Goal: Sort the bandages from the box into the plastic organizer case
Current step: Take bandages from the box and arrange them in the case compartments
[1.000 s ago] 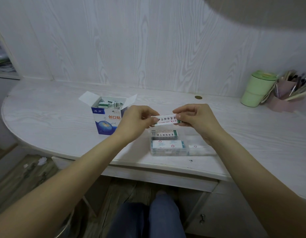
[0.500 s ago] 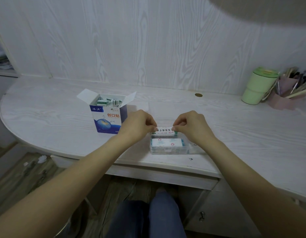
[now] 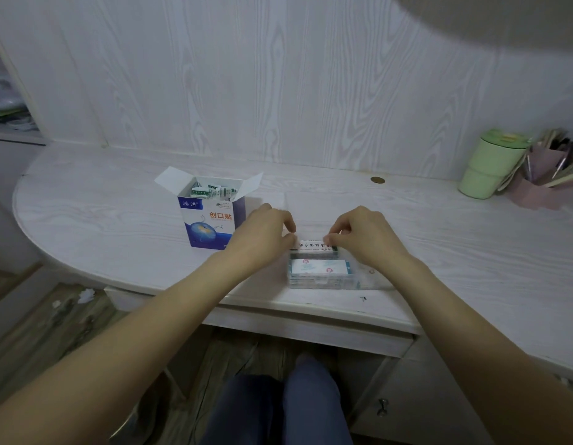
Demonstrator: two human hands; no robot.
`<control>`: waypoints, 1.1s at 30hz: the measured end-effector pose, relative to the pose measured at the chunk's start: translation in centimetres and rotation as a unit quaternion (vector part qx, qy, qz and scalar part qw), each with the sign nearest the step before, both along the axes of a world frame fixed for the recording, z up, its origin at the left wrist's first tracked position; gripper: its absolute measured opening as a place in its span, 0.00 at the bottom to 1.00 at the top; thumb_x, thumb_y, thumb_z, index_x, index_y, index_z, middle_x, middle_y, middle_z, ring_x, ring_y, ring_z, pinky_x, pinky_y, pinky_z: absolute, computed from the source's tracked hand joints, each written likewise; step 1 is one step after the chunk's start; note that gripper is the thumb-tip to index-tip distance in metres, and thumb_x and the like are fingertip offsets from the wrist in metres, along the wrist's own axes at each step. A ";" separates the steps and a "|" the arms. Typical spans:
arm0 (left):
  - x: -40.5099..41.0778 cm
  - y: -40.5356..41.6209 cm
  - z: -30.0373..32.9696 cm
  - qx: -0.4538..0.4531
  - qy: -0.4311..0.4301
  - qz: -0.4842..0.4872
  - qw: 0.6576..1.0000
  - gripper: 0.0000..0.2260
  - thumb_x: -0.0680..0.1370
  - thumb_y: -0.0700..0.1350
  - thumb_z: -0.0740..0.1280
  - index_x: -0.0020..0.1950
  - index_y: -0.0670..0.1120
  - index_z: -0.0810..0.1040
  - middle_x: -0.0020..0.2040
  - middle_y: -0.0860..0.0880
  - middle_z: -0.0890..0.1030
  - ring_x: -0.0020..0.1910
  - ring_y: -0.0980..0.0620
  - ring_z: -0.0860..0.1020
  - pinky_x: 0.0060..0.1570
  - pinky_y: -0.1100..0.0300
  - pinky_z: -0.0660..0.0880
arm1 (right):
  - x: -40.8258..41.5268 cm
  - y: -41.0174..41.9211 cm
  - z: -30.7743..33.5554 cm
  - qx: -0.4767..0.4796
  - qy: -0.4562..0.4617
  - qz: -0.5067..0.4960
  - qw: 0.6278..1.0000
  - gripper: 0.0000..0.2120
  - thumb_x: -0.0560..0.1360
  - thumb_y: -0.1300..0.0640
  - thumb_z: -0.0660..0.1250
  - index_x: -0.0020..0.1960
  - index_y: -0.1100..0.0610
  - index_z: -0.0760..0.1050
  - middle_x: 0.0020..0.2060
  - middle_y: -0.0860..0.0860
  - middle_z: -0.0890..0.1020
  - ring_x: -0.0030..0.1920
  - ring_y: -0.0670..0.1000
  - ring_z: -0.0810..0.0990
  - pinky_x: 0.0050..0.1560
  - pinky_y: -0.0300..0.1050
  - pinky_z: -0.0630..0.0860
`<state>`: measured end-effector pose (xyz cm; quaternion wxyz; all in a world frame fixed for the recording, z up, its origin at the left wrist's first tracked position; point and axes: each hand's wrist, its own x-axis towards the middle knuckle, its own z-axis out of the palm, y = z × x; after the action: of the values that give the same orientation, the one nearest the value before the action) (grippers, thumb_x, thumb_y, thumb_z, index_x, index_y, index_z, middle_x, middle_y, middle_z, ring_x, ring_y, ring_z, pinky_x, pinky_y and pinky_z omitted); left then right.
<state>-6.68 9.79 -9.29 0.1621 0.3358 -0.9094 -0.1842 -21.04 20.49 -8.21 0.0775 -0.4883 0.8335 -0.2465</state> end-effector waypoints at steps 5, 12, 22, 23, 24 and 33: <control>2.7 0.5 1.8 -0.052 0.090 -0.024 0.994 0.08 0.78 0.46 0.64 0.56 0.48 0.74 0.52 0.51 0.73 0.42 0.56 0.72 0.46 0.60 0.71 | 2.0 -0.6 1.4 -0.066 0.059 0.014 0.996 0.10 0.78 0.52 0.64 0.52 0.54 0.80 0.45 0.49 0.79 0.45 0.48 0.75 0.43 0.43 0.70; 8.1 -4.3 4.8 -0.140 0.092 0.001 0.986 0.21 0.74 0.46 0.70 0.66 0.49 0.71 0.63 0.52 0.70 0.60 0.54 0.68 0.55 0.63 0.66 | 6.9 -4.4 4.4 -0.230 0.145 0.133 0.953 0.12 0.79 0.58 0.60 0.60 0.56 0.76 0.57 0.50 0.75 0.60 0.48 0.71 0.53 0.39 0.68; 10.0 -9.9 3.3 -0.017 -0.048 0.004 0.999 0.45 0.67 0.50 0.77 0.76 0.42 0.55 0.70 0.45 0.65 0.67 0.49 0.66 0.58 0.65 0.63 | 8.4 -9.3 4.0 -0.031 0.093 0.160 0.982 0.14 0.80 0.54 0.58 0.63 0.55 0.75 0.56 0.53 0.77 0.54 0.54 0.77 0.55 0.51 0.74; 10.3 -9.7 3.0 -0.024 -0.020 0.005 0.999 0.43 0.66 0.50 0.78 0.75 0.43 0.59 0.68 0.47 0.67 0.64 0.50 0.68 0.54 0.66 0.64 | 8.5 -9.3 3.9 -0.043 0.094 0.155 0.982 0.14 0.80 0.54 0.59 0.62 0.54 0.75 0.55 0.53 0.77 0.53 0.53 0.77 0.54 0.51 0.74; 10.6 -9.5 2.8 -0.031 0.008 0.004 0.999 0.42 0.64 0.51 0.79 0.73 0.44 0.62 0.65 0.48 0.68 0.61 0.51 0.70 0.53 0.66 0.65 | 8.8 -9.3 4.0 -0.059 0.098 0.155 0.981 0.13 0.79 0.53 0.60 0.61 0.54 0.76 0.55 0.53 0.76 0.53 0.52 0.76 0.53 0.50 0.74; 12.6 -7.6 0.3 -0.178 0.102 -0.023 0.978 0.36 0.60 0.56 0.79 0.62 0.45 0.70 0.56 0.49 0.73 0.53 0.51 0.72 0.48 0.58 0.63 | 12.2 -9.6 4.0 -0.066 0.205 0.232 0.948 0.08 0.77 0.53 0.66 0.53 0.53 0.80 0.52 0.50 0.75 0.54 0.51 0.72 0.48 0.42 0.64</control>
<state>5.95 2.21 -9.02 0.3070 0.2599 -0.9138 -0.0563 -8.88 10.86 -4.21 -0.0725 -0.7126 0.6766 -0.1710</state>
